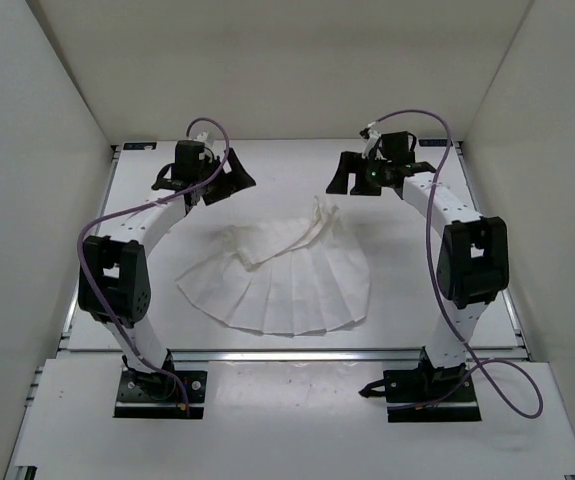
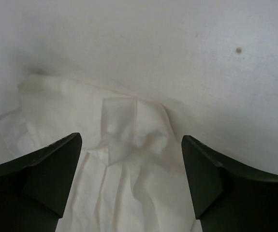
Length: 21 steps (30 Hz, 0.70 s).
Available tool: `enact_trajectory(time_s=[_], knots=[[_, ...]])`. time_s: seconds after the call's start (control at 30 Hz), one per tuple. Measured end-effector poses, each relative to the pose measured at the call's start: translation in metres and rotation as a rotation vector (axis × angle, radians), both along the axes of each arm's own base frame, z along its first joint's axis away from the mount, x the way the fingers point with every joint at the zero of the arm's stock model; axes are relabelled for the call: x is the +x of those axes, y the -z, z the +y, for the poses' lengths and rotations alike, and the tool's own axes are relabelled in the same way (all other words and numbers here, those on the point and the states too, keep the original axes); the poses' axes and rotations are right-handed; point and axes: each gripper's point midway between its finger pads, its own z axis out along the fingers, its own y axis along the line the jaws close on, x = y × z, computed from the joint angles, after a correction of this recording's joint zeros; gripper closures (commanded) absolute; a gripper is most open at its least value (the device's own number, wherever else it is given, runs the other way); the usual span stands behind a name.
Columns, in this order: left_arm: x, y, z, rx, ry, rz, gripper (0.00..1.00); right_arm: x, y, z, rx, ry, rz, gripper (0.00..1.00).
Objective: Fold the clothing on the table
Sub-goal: Flatten the skirt out
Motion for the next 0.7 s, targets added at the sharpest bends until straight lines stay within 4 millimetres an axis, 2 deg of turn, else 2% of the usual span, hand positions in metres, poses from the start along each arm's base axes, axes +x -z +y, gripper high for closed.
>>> enact_trajectory(time_s=[0.03,0.07,0.13,0.2,0.27,0.33,0.43,0.53,0.6,0.7], knots=[[0.004,-0.005,-0.001,0.0,0.004,-0.026,0.01,0.006,-0.01,0.0,0.007,0.005,-0.041,0.17],[0.005,-0.007,-0.001,-0.001,0.007,-0.038,0.02,0.009,-0.018,-0.001,0.012,0.011,-0.07,0.21],[0.002,-0.004,-0.001,-0.005,0.012,-0.048,0.03,0.007,-0.031,-0.001,0.025,0.015,-0.122,0.23],[-0.008,0.007,-0.002,0.006,0.025,-0.023,0.03,-0.003,-0.035,-0.003,0.031,0.016,-0.139,0.22],[-0.024,0.021,-0.002,0.037,0.046,0.015,0.05,-0.013,-0.03,-0.004,0.032,0.01,-0.134,0.22],[-0.045,0.033,-0.007,0.094,0.079,0.05,0.05,-0.021,-0.018,-0.003,0.02,0.003,-0.116,0.22],[-0.086,0.044,-0.026,0.183,0.159,0.084,0.07,-0.034,0.006,-0.003,-0.018,-0.006,-0.064,0.23],[-0.132,0.052,-0.044,0.237,0.248,0.08,0.11,-0.039,0.017,-0.002,-0.034,-0.017,-0.038,0.26],[-0.158,0.061,-0.045,0.269,0.29,0.075,0.18,-0.04,0.019,0.0,-0.036,-0.024,-0.034,0.26],[-0.176,0.073,-0.034,0.305,0.3,0.102,0.24,-0.04,0.019,0.0,-0.037,-0.025,-0.035,0.26]])
